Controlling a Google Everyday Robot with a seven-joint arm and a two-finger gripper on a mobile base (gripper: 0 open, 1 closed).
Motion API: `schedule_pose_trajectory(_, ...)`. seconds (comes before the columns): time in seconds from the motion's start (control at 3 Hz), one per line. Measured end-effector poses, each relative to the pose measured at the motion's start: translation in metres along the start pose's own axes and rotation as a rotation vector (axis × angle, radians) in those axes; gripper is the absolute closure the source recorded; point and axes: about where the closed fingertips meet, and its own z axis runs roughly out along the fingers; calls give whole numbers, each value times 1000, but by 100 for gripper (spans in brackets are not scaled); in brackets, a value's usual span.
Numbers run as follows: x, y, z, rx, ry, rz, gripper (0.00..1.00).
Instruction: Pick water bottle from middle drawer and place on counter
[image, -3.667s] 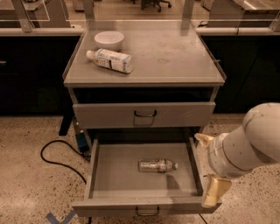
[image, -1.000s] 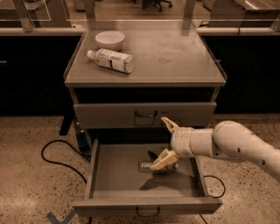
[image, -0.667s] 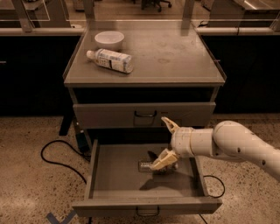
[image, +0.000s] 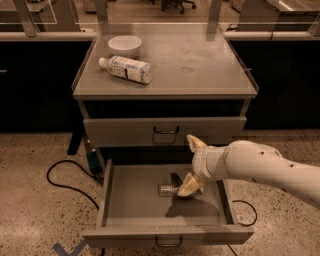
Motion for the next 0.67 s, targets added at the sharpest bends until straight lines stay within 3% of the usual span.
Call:
schedule_pose_trajectory(0.33, 6, -6, -11, 59, 74, -60, 0)
schedule_pose_trajectory(0.67, 6, -6, -11, 59, 74, -61, 0)
